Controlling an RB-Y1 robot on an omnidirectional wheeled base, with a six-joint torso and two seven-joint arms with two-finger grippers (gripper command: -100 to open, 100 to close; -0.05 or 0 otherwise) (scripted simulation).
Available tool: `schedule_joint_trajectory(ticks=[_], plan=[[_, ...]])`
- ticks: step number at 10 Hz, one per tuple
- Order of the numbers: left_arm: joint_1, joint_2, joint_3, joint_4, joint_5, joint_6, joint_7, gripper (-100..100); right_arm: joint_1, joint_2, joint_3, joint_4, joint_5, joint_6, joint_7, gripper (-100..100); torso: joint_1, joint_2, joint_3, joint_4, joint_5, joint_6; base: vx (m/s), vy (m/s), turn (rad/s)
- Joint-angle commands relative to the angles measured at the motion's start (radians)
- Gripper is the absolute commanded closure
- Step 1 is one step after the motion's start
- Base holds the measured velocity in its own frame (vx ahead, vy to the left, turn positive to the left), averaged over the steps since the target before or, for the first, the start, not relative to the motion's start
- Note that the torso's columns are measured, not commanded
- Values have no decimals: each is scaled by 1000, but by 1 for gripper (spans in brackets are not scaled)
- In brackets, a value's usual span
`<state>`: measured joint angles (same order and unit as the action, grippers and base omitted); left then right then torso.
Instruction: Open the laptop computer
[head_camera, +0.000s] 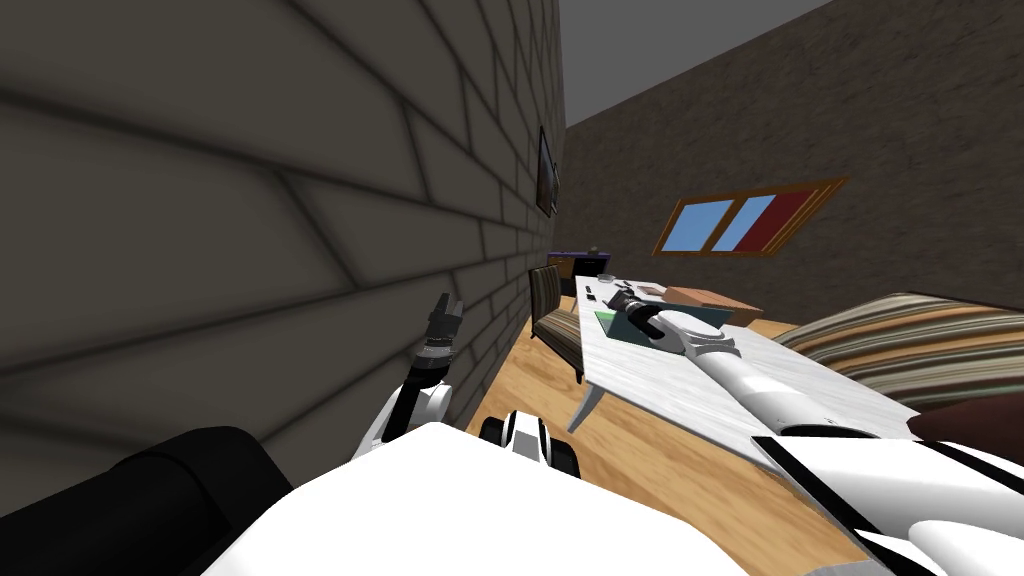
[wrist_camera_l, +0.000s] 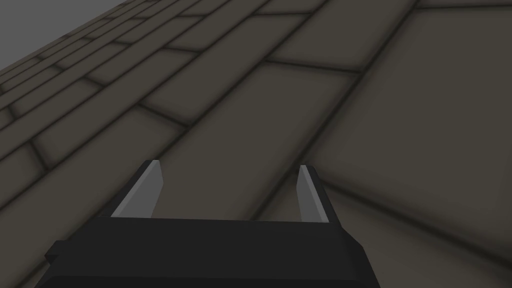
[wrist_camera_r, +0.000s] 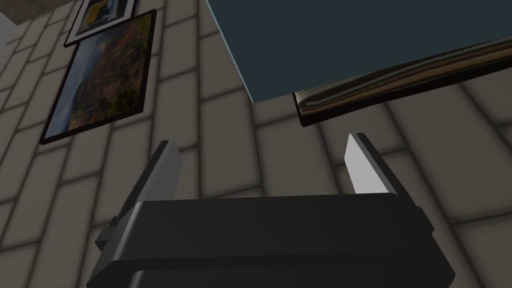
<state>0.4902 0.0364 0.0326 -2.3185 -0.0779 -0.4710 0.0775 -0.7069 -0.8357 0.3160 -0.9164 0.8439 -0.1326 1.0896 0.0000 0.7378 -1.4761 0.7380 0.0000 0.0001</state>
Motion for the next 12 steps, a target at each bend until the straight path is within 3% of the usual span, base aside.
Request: schedule_joint_trajectory(ticks=[1, 4, 7, 12], plan=[[0, 0, 0, 0, 0, 0, 0, 0, -24, -73, 68, 55, 11, -47, -71, -100, 0, 0, 0, 0, 0, 0, 0, 44, 21], [0, 0, 0, 0, 0, 0, 0, 0, -53, -151, 140, 130, 21, -103, -150, -100, 0, 0, 0, 0, 0, 0, 2, 47, 23], [0, 0, 0, 0, 0, 0, 0, 0, -63, -176, 163, 154, 24, -120, -176, -100, -1, 0, 0, 0, 0, 0, 0, 26, 8], [0, 0, 0, 0, 0, 0, 0, 0, -95, -267, 247, 245, 33, -185, -274, -100, -4, 1, 1, 1, -1, 4, 1, 31, 23]])
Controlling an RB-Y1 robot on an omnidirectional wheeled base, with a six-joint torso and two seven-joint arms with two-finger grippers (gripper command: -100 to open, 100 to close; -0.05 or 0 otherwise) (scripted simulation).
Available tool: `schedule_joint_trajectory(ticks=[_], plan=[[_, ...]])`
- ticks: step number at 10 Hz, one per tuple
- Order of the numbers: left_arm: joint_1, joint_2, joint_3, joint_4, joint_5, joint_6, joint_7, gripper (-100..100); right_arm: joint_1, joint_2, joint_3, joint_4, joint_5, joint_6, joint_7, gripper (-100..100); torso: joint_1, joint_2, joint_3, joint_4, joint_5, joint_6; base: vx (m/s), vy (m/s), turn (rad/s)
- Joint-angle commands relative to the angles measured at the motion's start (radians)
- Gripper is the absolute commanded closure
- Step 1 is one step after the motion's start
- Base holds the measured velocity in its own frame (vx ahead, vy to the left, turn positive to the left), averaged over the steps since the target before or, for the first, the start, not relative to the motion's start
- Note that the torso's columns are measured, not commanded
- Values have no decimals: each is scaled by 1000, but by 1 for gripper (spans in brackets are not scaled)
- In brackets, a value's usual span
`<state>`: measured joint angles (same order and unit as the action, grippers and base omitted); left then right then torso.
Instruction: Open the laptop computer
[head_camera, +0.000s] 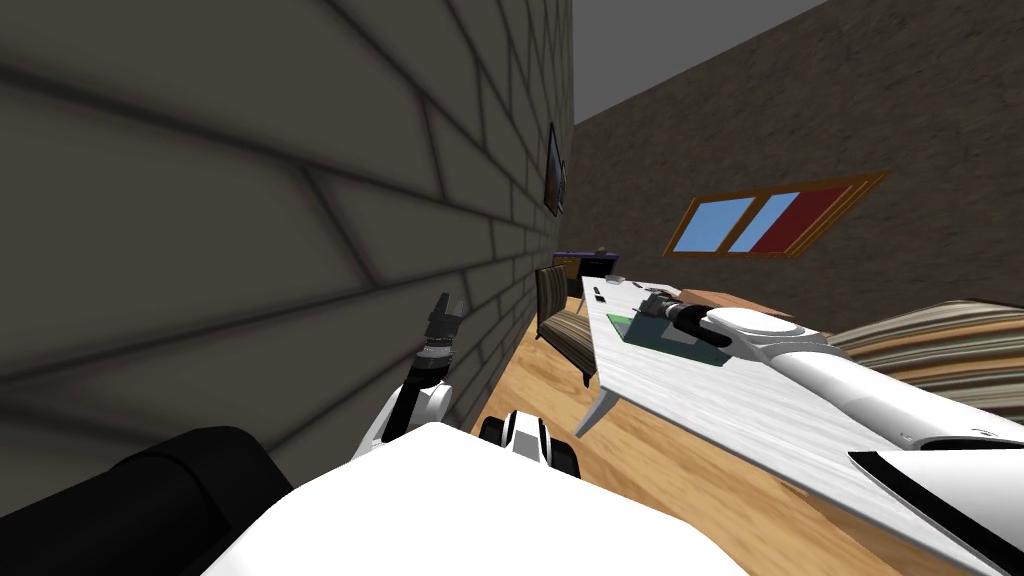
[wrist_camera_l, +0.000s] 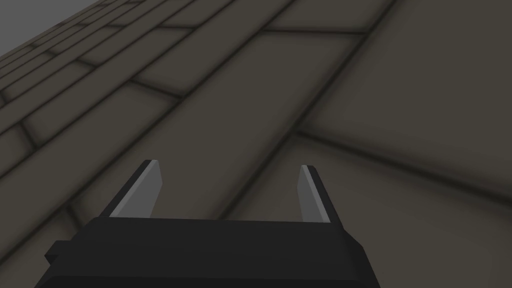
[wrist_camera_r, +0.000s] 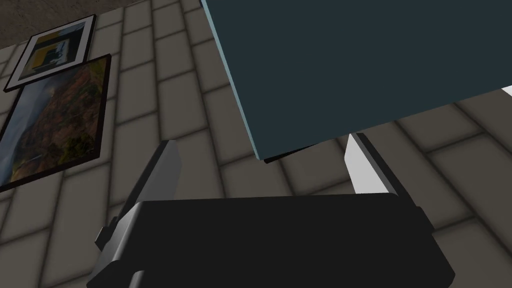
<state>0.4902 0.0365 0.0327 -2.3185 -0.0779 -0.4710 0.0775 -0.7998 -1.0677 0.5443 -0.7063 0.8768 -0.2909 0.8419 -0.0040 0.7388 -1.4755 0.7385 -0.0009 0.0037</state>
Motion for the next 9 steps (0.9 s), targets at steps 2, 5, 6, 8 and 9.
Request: schedule_joint_trajectory(ticks=[2, 5, 6, 8, 9], plan=[[0, 0, 0, 0, 0, 0, 0, 0, -3, -35, 19, 35, 1, -27, -26, -100, -2, -1, -1, -1, -1, 0, -2, 15, -5], [0, 0, 0, 0, 0, 0, 0, 0, -17, -73, 55, 74, 4, -55, -68, -100, -1, -3, -2, -1, -1, -1, -1, 14, 5], [0, 0, 0, 0, 0, 0, 0, 0, -23, -90, 71, 92, 6, -67, -87, -100, 0, -3, -2, -1, 0, -2, 4, 24, 21], [0, 0, 0, 0, 0, 0, 0, 0, -29, -106, 86, 108, 8, -78, -104, -100, 0, -3, -2, -2, -1, -2, 1, 20, 10], [0, 0, 0, 0, 0, 0, 0, 0, -29, -106, 86, 108, 8, -78, -104, -100, 0, -2, -1, -1, -1, -1, -1, 14, -9]])
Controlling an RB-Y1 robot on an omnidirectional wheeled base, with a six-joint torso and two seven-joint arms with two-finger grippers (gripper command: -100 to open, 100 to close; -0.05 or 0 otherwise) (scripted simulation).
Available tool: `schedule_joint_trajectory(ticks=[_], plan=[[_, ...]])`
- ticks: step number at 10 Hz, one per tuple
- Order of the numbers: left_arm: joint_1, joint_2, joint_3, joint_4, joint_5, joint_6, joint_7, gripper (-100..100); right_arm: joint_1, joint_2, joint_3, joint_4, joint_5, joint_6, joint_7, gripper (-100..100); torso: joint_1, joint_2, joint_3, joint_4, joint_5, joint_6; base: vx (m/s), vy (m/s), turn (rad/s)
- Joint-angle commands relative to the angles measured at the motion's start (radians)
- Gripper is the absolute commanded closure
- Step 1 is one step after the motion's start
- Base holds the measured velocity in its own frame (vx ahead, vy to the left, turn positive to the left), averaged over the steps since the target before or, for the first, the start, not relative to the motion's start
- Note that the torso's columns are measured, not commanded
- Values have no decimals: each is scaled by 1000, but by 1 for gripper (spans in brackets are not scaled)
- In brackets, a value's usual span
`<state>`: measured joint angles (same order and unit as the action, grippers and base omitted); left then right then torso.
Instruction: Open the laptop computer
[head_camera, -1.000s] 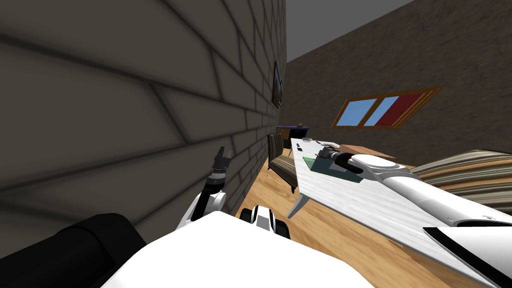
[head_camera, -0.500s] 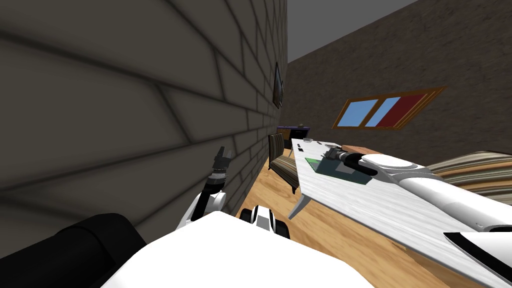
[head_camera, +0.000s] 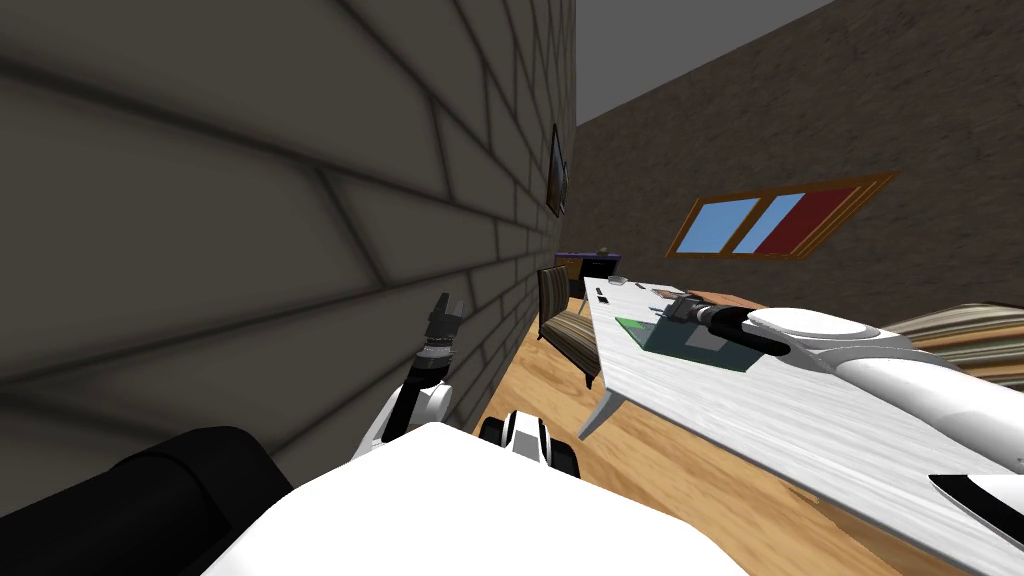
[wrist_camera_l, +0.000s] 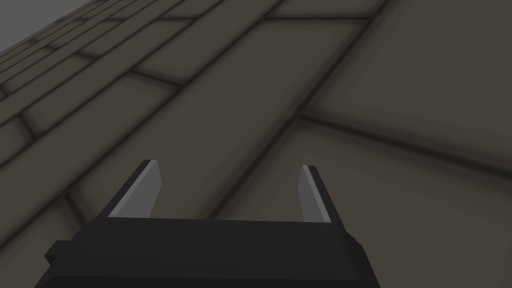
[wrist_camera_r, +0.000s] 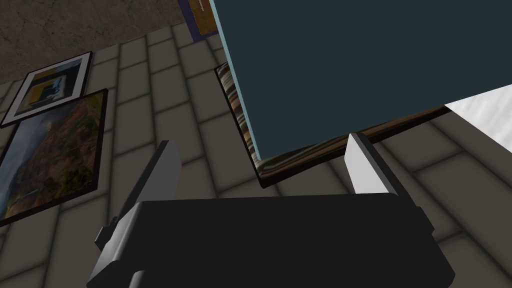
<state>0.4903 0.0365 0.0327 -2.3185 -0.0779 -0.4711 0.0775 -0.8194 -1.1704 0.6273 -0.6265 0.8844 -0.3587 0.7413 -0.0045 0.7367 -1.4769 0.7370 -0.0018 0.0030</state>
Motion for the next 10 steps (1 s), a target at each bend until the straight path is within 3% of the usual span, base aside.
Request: schedule_joint_trajectory(ticks=[1, 2, 4, 5, 6, 8, 10], plan=[[0, 0, 0, 0, 0, 0, 0, 0, -14, -18, 16, 42, 2, -21, -18, -100, 0, 0, 0, 0, 0, -1, -2, 13, 3], [0, 0, 0, 0, 0, 0, 0, 0, -23, -41, 37, 64, 5, -37, -42, -100, 1, 0, 0, 1, 1, -1, 0, 22, 26], [0, 0, 0, 0, 0, 0, 0, 0, -23, -41, 37, 64, 5, -37, -42, -100, 2, 1, 1, 1, 1, -1, 2, 14, -1], [0, 0, 0, 0, 0, 0, 0, 0, -31, -63, 57, 85, 8, -52, -63, -100, 1, 1, 1, 1, 1, -1, 3, 14, 18], [0, 0, 0, 0, 0, 0, 0, 0, -31, -63, 57, 35, 8, -52, -63, -100, 2, 2, 1, 1, 1, -1, 2, 11, -14], [0, 0, 0, 0, 0, 0, 0, 0, -31, -63, 57, 85, 8, -52, -63, -100, 4, 1, 1, 1, 2, -3, -2, 5, 10], [0, 0, 0, 0, 0, 0, 0, 0, -26, -64, 61, 68, 8, -47, -73, -100, 2, 1, 1, 1, 2, -2, 0, 0, 0]])
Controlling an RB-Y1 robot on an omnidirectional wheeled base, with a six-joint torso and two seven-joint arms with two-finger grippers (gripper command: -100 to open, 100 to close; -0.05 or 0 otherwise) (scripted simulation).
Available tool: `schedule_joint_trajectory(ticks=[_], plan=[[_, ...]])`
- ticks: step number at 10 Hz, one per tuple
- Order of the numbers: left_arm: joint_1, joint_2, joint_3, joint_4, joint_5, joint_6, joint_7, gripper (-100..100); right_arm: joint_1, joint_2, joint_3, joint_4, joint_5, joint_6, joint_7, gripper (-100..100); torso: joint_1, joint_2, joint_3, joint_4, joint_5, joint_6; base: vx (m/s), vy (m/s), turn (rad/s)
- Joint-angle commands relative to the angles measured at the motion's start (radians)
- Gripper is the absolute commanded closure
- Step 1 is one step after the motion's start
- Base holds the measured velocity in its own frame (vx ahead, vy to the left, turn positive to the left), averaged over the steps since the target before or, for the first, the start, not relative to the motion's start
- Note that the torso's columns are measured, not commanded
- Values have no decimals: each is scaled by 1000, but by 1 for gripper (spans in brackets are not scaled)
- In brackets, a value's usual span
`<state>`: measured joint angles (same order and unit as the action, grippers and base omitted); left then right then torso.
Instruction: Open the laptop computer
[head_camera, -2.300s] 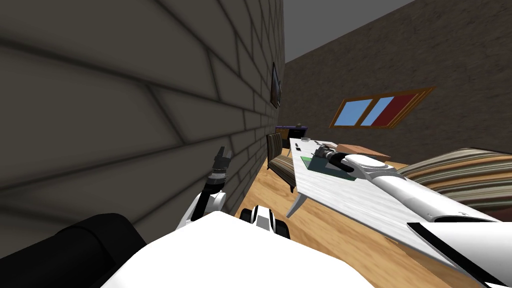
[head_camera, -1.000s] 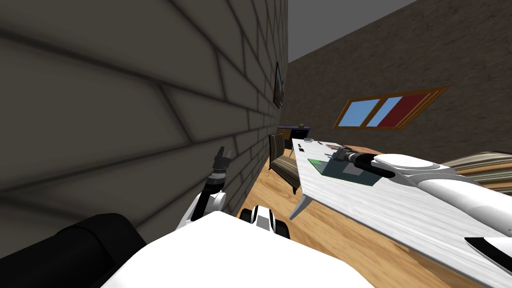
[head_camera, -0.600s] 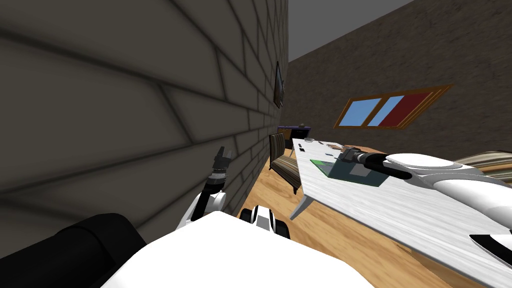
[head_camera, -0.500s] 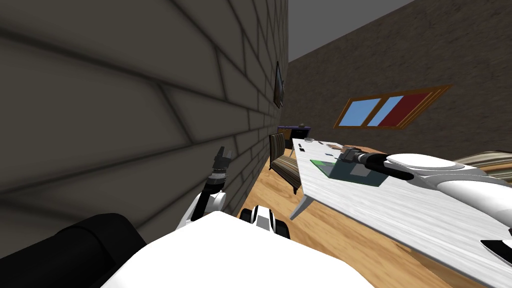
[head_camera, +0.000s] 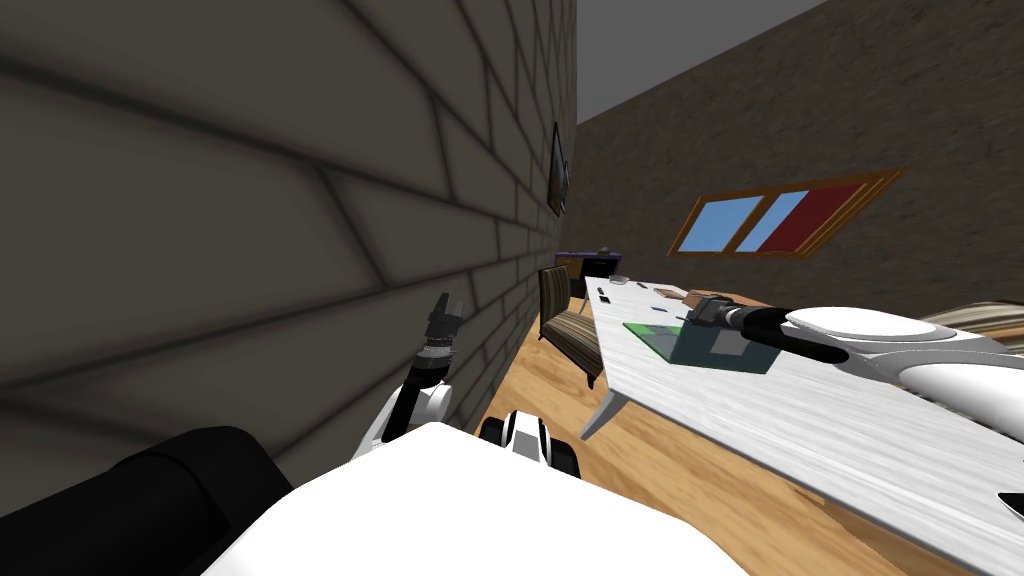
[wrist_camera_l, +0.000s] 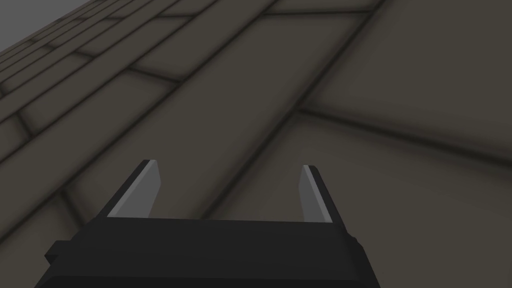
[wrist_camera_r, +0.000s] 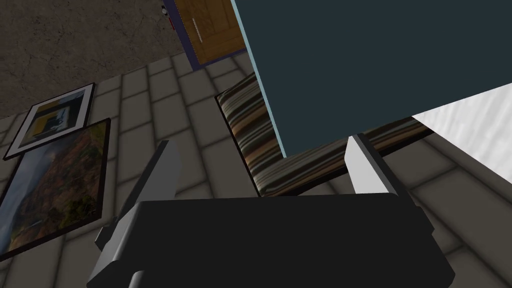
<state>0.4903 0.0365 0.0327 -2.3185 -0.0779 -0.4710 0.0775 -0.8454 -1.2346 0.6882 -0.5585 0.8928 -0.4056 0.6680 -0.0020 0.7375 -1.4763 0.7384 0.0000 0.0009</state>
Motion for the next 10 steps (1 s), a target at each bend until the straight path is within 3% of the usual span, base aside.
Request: schedule_joint_trajectory(ticks=[1, 2, 4, 5, 10], plan=[[0, 0, 0, 0, 0, 0, 0, 0, -1, 1, -1, 4, 0, -2, 3, -100, 1, 0, 0, 0, 0, -1, 0, 0, 0], [0, 0, 0, 0, 0, 0, 0, 0, -1, 1, -1, 4, 0, -2, 3, 100, 2, 0, 0, 0, 0, -1, 0, 0, 0], [0, 0, 0, 0, 0, 0, 0, 0, 1, -36, 35, 14, 16, -63, -17, 100, 3, -1, -1, 0, 1, 0, 89, 20, 22], [0, 0, 0, 0, 0, 0, 0, 0, 1, -36, 35, 14, 16, -63, -17, 100, 3, -4, -3, -1, 1, -1, 117, 48, 7], [4, 1, -4, 2, -1, 0, 1, 0, 3, -113, 106, 34, 49, -184, -56, 100, 3, 0, -2, 1, -2, 0, 127, 50, 18]])
